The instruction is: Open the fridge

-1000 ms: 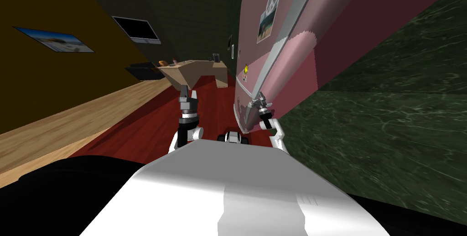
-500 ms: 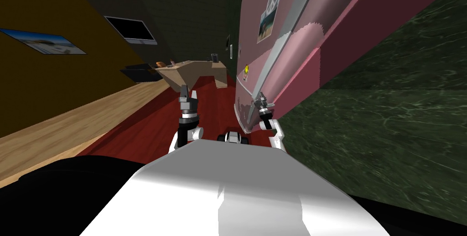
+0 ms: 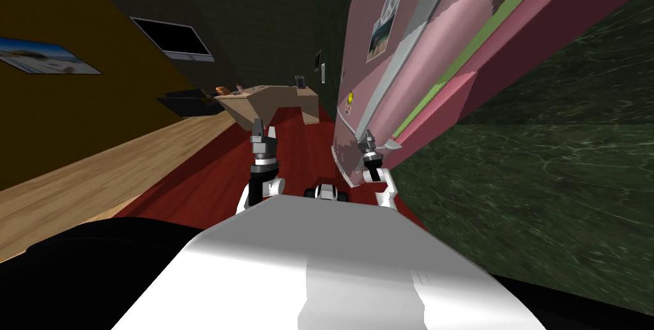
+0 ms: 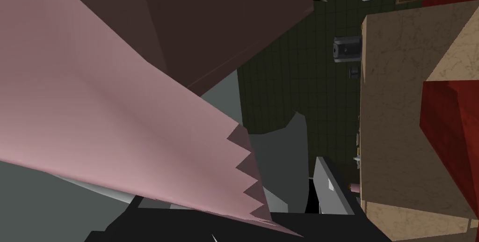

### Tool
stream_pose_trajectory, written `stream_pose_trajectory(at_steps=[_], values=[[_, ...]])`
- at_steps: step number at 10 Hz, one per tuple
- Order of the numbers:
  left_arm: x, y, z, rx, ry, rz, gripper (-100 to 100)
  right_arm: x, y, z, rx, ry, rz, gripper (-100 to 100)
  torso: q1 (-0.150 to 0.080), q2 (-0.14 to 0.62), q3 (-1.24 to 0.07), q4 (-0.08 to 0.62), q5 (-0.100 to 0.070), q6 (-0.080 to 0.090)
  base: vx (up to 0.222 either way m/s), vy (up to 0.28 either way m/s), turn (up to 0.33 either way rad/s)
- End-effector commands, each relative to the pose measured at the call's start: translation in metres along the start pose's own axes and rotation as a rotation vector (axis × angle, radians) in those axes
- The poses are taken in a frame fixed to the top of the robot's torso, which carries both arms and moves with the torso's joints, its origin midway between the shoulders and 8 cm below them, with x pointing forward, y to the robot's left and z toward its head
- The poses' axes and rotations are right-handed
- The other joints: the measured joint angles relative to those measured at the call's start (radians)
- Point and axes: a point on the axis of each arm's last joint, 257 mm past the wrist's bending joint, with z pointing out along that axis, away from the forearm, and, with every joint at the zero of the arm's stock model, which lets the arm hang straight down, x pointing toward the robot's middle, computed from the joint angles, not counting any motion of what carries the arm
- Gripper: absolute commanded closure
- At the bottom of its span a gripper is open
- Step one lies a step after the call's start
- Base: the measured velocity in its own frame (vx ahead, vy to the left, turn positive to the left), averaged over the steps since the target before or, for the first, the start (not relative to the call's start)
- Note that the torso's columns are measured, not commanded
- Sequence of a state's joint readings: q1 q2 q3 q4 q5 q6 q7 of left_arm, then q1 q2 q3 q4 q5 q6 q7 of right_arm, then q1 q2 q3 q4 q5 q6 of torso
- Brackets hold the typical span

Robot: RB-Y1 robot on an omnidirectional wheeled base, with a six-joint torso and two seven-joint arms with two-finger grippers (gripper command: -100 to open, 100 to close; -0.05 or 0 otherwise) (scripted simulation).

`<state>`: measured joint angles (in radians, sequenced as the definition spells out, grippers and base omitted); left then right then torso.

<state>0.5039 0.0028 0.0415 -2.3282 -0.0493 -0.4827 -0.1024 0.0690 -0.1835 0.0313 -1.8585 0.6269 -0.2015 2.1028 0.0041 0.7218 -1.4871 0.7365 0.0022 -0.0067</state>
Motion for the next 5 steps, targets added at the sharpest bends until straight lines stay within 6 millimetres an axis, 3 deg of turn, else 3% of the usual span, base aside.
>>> stream_pose_trajectory(at_steps=[1, 5], values=[[0.0, 0.0, 0.0, 0.0, 0.0, 0.0, 0, 0.008, -0.007, 0.004, 0.015, 0.037, -0.016, 100, -0.001, 0.0, 0.0, 0.0, 0.0, 0.001, -0.021, 0.239, -0.044], [0.0, 0.0, 0.0, 0.0, 0.0, 0.0, 0, 0.025, -0.012, -0.001, 0.022, 0.115, -0.044, 100, 0.001, 0.003, 0.002, 0.0, 0.0, 0.001, 0.012, 0.315, -0.077]])
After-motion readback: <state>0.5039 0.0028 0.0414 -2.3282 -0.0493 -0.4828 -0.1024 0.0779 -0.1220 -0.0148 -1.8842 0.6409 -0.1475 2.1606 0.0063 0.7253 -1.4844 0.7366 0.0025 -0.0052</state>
